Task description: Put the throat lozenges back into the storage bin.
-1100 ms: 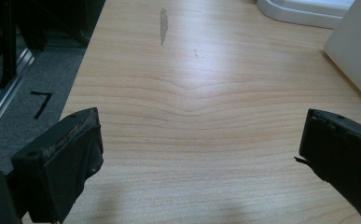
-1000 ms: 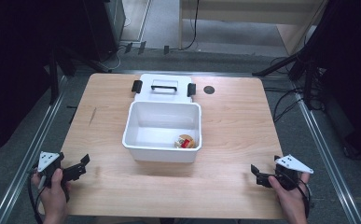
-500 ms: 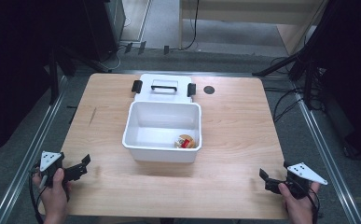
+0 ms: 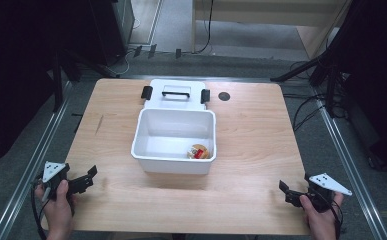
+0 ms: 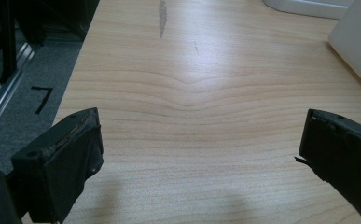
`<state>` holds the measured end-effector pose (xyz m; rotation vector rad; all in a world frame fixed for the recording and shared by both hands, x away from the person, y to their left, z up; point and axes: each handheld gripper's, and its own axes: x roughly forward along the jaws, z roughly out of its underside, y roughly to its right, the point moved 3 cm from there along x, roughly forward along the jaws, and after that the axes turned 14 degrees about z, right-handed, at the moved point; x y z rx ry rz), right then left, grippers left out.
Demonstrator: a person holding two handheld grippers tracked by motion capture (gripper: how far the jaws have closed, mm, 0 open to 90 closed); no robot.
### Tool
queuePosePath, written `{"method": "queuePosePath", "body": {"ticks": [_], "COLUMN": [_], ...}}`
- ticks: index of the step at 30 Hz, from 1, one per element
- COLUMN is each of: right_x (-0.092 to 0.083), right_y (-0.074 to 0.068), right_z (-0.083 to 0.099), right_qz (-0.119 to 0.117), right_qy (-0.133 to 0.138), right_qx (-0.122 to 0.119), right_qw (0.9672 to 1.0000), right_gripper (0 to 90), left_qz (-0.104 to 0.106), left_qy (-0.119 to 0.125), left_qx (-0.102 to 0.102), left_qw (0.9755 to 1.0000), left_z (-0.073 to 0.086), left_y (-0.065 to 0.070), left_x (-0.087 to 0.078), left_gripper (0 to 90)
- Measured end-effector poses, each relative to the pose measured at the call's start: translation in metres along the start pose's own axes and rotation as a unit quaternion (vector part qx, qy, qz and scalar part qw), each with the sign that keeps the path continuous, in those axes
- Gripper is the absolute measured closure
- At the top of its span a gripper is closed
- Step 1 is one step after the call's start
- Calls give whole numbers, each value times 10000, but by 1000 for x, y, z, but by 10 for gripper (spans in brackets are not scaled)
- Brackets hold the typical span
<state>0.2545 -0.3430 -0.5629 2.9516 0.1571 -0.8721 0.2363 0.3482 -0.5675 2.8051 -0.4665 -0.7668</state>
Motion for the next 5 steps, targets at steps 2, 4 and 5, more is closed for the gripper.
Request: {"method": "queuePosePath", "body": {"ticks": [2,4,5], "right_x": [0,1,1], "right_y": [0,0,-1], "right_z": [0,0,0], "right_qz": [-1,-11,-19], "right_qy": [-23,-30,-32], "right_qx": [15,0,-3], "right_qw": [10000,10000,10000], "right_gripper": [0,0,0], "left_qz": [-21,-22,-16], "left_qy": [13,-2,-10], "left_qx": [10,0,-2], "left_qw": [10000,10000,10000], "left_z": [0,0,0], "left_y": [0,0,0], "left_x": [0,0,0], "left_gripper": [0,0,0]}}
